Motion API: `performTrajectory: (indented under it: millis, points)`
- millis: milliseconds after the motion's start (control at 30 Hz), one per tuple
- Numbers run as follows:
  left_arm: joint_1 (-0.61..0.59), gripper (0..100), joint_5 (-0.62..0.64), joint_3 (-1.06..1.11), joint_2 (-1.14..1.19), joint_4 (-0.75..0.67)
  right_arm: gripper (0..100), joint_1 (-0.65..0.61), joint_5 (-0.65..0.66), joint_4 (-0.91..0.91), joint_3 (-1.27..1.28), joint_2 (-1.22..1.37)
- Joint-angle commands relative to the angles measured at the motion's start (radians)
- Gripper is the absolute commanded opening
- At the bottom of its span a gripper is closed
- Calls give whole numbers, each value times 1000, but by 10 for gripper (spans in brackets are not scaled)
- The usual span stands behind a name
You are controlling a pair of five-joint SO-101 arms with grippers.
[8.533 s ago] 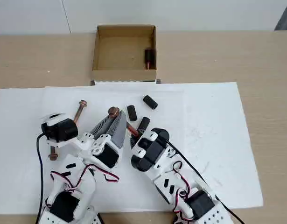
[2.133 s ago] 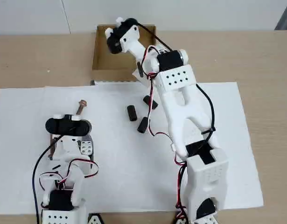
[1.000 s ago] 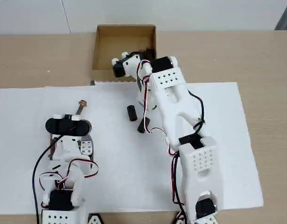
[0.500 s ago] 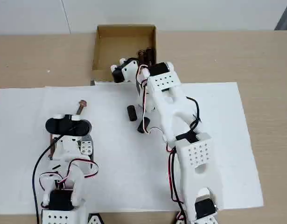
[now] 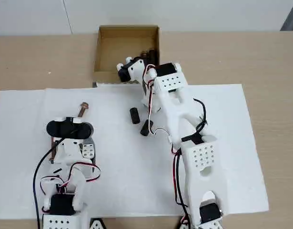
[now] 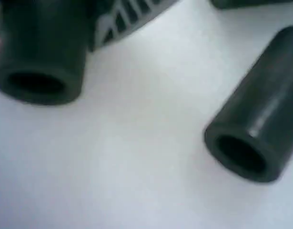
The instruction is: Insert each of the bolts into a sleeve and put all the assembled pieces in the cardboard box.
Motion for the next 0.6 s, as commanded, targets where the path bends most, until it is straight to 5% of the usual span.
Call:
performTrajectory:
  millis: [0,167,567]
  points:
    - [-3,6,-5,-7,-8,5,6,8,3,36,-12,-107]
    - [-3,6,-5,-7,-8,5,8,7,-14,128,-12,-237]
    - [-3,6,-5,-7,-8,5,4,110,-459,259,5,-665]
